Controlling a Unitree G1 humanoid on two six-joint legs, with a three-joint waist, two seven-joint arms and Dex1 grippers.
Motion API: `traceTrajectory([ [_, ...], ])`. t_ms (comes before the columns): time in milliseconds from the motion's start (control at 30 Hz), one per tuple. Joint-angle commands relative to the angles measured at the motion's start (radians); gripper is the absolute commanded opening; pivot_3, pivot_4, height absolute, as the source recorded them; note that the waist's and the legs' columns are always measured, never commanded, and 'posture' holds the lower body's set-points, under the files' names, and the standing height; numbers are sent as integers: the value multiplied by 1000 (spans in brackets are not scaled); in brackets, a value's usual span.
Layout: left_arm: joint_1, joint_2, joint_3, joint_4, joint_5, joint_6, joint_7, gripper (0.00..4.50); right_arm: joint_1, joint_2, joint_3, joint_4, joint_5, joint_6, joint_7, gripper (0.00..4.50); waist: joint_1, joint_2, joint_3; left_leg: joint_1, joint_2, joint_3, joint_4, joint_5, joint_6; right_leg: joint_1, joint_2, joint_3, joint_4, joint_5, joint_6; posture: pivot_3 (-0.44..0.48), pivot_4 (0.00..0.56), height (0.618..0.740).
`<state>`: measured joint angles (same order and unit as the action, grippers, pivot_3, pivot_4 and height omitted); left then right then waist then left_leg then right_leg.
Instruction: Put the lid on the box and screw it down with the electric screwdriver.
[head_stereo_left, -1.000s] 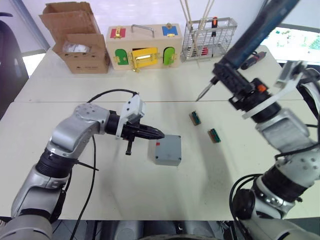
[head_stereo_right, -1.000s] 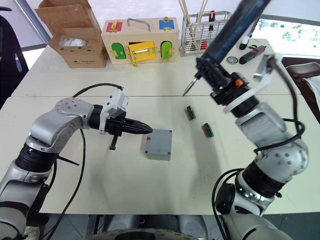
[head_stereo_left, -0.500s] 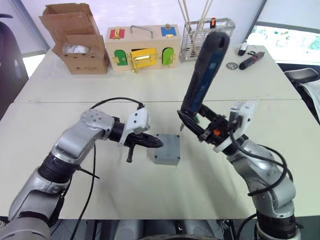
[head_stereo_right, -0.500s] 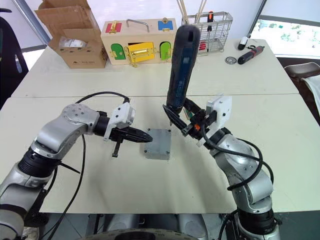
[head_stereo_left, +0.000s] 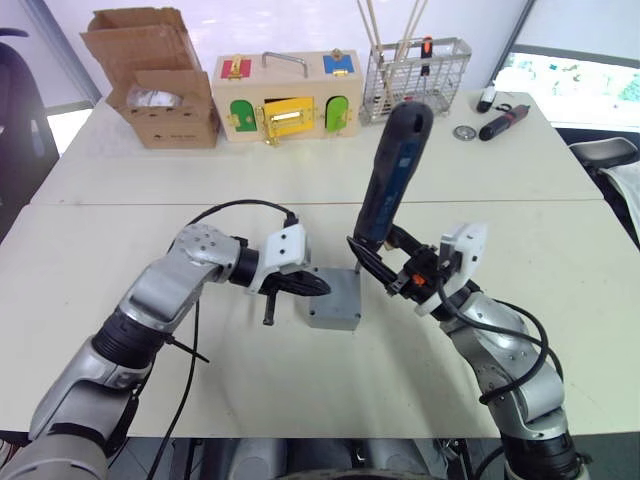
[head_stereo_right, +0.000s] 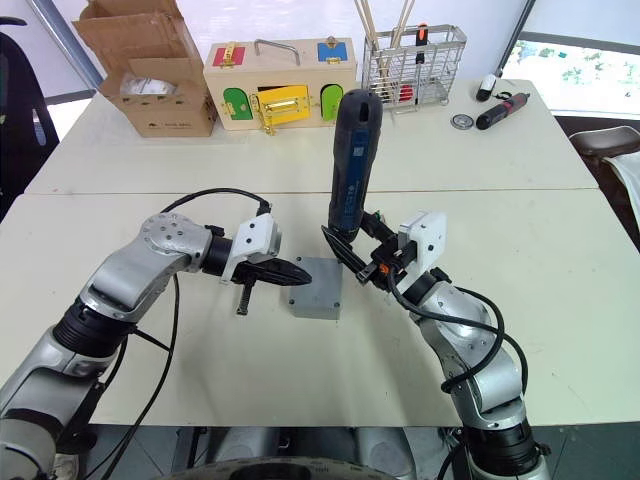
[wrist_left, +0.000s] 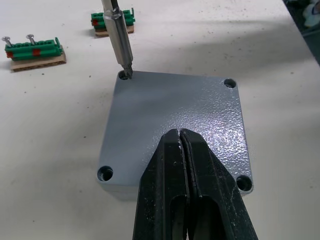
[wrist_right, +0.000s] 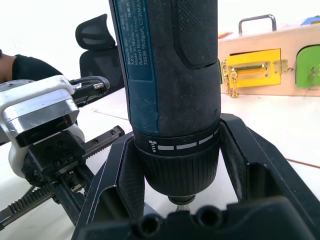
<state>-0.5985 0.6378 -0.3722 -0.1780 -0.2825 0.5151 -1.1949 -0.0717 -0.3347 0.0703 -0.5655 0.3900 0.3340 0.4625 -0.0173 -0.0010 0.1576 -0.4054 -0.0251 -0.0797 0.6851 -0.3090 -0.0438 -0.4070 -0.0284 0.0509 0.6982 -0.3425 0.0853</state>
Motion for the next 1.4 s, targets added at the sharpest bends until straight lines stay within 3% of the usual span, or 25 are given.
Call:
traceTrajectory([
  [33,14,0,-21,-14,25,0,3,0,-21,8,-14,-28,0,-43,4,1835,1,0,0,0,0,0,0,0,0,0,0,0,0,0,0,0,150,740],
  [400,26,-9,-34,0,58,-19,7,0,25,-11,36,-6,-33,-58,44,1835,0,0,0,2,0,0,0,0,0,2,0,0,0,0,0,0,150,740],
  [567,42,-9,-36,-9,63,-15,14,0,54,-53,89,-1,-18,-20,106,1835,0,-1,-1,13,0,0,-2,-3,6,12,0,0,-1,0,0,0,150,740],
  [1133,84,1,-35,-52,61,23,47,0,10,-82,120,82,-110,67,67,1835,0,-4,-15,20,1,-2,-3,-5,8,22,1,0,-6,0,0,0,150,740],
  [1300,83,-3,-34,-52,62,28,53,0,37,-84,126,82,-102,86,75,1835,2,-3,-15,34,1,-3,-7,-6,10,39,1,-2,-15,-1,0,0,150,740],
  [1400,80,-5,-34,-52,63,31,55,0,52,-83,124,92,-102,86,78,1835,1,-4,-17,35,1,-4,-7,-6,11,40,1,-2,-15,-1,0,0,150,740],
])
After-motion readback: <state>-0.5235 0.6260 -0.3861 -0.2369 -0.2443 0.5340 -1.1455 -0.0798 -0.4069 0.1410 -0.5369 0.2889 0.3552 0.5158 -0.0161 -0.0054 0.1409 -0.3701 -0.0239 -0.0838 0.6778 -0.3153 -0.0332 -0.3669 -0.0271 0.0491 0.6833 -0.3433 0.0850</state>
